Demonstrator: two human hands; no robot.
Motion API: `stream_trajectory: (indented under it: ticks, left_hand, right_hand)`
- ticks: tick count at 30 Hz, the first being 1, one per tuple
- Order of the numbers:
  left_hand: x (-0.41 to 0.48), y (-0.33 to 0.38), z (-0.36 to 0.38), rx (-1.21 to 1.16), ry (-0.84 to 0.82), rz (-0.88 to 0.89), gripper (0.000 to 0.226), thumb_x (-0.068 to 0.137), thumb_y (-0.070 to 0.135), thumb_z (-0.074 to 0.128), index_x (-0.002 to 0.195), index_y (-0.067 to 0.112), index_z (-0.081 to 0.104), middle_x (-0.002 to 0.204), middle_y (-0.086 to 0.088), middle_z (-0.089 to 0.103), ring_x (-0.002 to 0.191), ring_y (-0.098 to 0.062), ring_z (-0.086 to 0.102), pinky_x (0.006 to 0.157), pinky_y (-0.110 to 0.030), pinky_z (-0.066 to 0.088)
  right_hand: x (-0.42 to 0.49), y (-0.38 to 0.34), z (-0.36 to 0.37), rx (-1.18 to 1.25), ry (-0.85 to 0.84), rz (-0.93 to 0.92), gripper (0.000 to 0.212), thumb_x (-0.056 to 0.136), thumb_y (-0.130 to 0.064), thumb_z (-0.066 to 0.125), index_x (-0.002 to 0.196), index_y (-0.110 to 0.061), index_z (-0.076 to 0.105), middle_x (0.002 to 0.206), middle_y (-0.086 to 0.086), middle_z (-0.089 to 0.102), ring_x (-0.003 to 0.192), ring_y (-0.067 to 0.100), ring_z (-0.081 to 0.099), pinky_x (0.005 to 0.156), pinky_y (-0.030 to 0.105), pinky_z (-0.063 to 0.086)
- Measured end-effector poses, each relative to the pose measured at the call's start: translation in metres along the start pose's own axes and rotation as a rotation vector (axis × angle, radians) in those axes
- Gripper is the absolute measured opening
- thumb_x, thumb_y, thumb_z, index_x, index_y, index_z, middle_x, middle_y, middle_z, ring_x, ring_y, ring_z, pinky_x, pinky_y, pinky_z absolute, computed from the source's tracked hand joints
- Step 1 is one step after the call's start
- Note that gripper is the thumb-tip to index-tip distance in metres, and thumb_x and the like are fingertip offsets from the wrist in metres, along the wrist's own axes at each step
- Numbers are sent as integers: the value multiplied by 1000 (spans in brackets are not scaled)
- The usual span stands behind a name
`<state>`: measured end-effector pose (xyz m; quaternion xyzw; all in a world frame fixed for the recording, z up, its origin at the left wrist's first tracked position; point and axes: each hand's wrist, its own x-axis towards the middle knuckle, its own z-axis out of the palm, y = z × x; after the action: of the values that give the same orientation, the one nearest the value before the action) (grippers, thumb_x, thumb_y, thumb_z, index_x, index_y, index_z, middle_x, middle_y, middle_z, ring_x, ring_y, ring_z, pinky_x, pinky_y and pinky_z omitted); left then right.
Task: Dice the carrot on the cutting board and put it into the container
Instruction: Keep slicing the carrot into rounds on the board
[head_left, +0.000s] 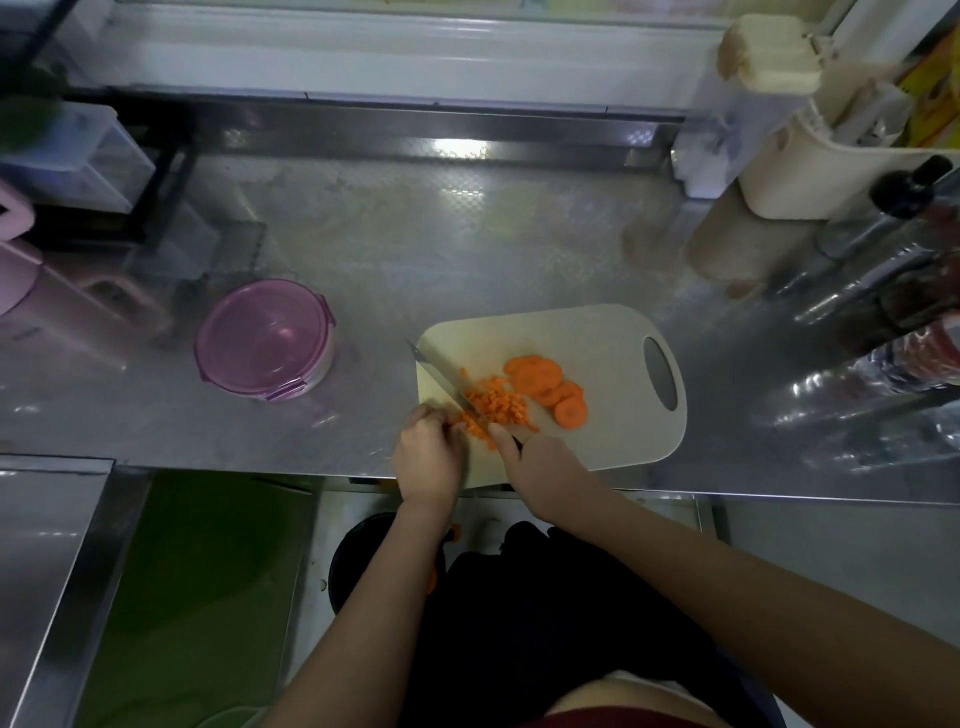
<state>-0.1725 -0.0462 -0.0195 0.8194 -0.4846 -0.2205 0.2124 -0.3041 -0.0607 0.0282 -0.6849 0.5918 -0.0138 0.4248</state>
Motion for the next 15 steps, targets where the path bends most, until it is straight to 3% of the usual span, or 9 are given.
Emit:
stream_trajectory:
  ticks: [5,12,15]
  left_hand:
    - [2,3,-3,81,-14,-7,17,88,19,57,96,10,69,104,-5,60,99,-26,56,75,-33,42]
    - [3,1,0,77,-7,3,17,87,21,60,94,8,70,101,-6,61,96,-27,57,73,-34,45]
    - [2,3,-1,72,-4,2,17,87,20,60,95,9,69,102,-6,60,95,-27,57,73,-35,45]
  right_hand:
    - [9,1,11,64,43,33,52,96,-52,32,100,-10,62,92,13,65,90,32,60,74,31,43]
    - [14,5,15,116,43,43,54,95,-53,33,104,-10,64,99,14,67,95,32,61,83,36,49]
    - [19,-1,16,146,66,27,75,89,-66,24,101,-5,66,99,16,68,97,32,62,87,40,50]
